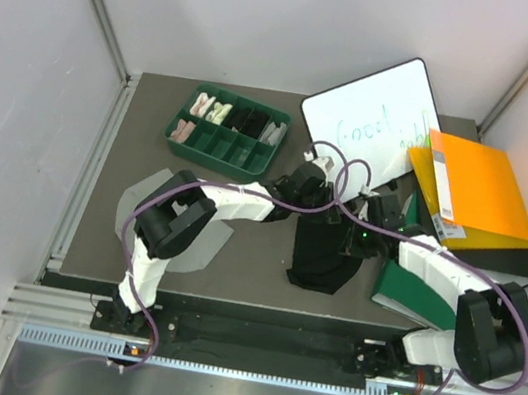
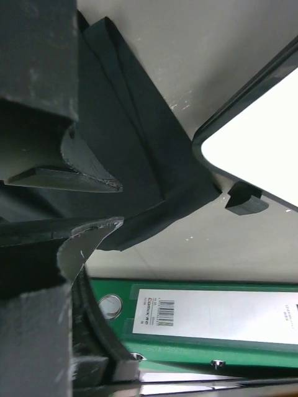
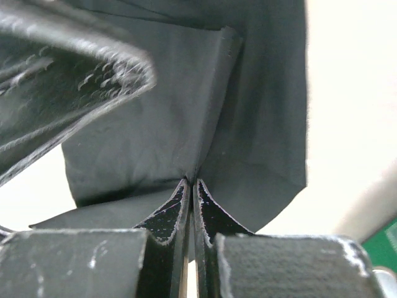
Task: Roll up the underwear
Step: Fold the underwear at the center of the board.
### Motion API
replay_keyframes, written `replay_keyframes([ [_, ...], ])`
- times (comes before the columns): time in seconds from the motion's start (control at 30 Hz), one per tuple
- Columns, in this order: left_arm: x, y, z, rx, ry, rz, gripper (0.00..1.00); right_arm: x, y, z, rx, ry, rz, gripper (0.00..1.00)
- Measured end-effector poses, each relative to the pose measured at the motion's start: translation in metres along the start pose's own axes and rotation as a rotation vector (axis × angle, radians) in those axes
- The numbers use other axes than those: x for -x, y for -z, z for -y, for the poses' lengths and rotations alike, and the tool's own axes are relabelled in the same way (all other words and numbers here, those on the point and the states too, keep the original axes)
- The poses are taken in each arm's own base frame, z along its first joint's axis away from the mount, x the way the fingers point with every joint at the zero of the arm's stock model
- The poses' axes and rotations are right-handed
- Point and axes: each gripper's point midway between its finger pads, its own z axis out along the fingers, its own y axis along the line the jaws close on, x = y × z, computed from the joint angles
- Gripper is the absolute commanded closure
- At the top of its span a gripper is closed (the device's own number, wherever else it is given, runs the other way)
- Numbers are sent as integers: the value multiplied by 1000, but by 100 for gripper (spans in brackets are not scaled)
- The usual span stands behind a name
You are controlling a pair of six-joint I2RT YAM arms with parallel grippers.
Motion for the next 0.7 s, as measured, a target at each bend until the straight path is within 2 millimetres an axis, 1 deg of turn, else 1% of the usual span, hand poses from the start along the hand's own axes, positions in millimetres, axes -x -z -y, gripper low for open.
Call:
replay_keyframes([
  [0.07, -1, 0, 0, 0, -1, -1, 73, 2, -3, 4, -12, -7, -11, 100],
  [0.2, -1, 0, 0, 2, -1, -1, 73, 9, -8, 5, -20, 6, -19, 100],
  [0.37, -4, 2, -5, 14, 0, -3, 71, 14, -9, 8, -32, 23, -12, 100],
  [0.47, -11, 8, -11, 31, 0, -8, 70, 16, -8, 14, -44, 20, -8, 100],
  [0.57, -18, 18, -16, 48, 0, -13, 69, 18, -7, 22, -64, 16, -11, 100],
  [0.7, -19, 28, -17, 54, -2, -4, 69, 25, -8, 30, -79, 9, -9, 100],
])
